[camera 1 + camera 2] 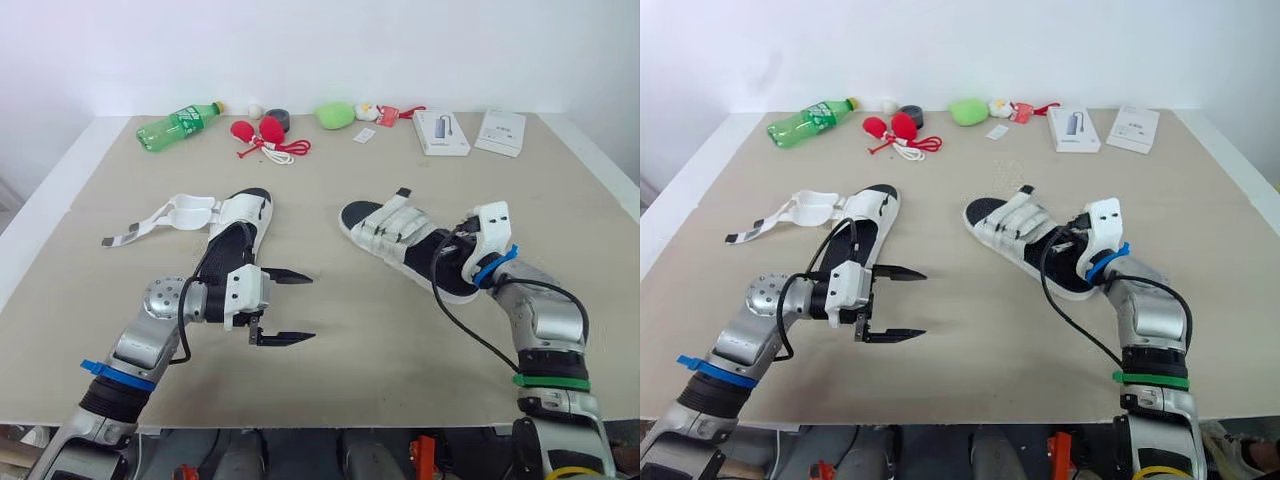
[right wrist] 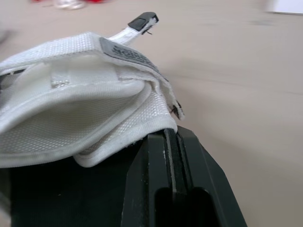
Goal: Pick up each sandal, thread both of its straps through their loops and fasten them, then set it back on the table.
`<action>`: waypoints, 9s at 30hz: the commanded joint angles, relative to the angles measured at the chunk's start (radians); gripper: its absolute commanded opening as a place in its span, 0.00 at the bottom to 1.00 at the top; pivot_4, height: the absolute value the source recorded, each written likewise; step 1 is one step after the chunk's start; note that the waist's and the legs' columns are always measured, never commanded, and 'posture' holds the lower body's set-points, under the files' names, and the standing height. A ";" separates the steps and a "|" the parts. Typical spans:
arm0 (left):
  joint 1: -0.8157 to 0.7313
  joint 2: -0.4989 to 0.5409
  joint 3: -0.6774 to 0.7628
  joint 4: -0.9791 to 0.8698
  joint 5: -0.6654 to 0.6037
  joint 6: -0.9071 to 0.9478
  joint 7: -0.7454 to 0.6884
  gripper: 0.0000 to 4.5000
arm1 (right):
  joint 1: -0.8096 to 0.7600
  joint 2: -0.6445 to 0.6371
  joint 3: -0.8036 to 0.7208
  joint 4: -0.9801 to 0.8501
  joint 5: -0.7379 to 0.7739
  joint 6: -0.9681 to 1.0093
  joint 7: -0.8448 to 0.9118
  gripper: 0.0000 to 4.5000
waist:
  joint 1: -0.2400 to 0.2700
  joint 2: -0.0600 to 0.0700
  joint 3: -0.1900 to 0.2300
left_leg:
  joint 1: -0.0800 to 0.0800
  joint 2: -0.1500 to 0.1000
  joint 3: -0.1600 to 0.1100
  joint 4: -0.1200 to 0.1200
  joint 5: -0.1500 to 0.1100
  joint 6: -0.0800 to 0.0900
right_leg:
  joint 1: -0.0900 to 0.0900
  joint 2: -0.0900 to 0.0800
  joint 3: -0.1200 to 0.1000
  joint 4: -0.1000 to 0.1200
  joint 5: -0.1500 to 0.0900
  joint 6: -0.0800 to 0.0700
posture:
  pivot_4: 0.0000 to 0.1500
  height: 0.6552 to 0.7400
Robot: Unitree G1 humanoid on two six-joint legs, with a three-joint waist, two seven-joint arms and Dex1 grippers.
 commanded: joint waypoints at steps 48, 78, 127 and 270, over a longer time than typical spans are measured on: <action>-0.023 -0.055 -0.012 0.007 0.020 -0.037 0.025 1.00 | 0.344 -0.243 -0.012 -0.409 0.162 -0.191 0.295 0.98 | 0.001 0.000 0.000 | -0.005 0.000 0.000 0.001 0.000 0.001 | -0.004 0.000 0.000 0.000 -0.003 0.005 | 1.00 1.00; 0.051 -0.228 0.195 -0.327 0.087 0.739 0.909 1.00 | -0.123 -0.084 0.324 -0.034 0.221 -0.329 0.818 0.98 | 0.011 -0.003 0.002 | -0.008 0.000 -0.003 0.007 0.003 0.001 | -0.004 0.001 -0.002 0.000 0.004 0.005 | 1.00 1.00; -0.192 -0.099 0.133 0.152 0.123 0.333 0.486 0.01 | -0.148 -0.070 0.251 -0.049 0.238 -0.225 0.660 1.00 | 0.002 -0.003 0.002 | -0.009 0.000 -0.003 0.004 0.009 -0.009 | -0.007 0.001 -0.001 0.000 0.007 0.009 | 1.00 1.00; -0.878 -0.346 0.500 1.275 -0.119 0.800 0.230 0.07 | 0.162 -0.325 0.400 -0.227 0.031 -0.420 0.837 0.00 | 0.007 -0.004 0.002 | -0.016 -0.001 -0.003 0.013 0.011 -0.009 | -0.010 0.001 -0.001 0.002 0.009 0.014 | 1.00 1.00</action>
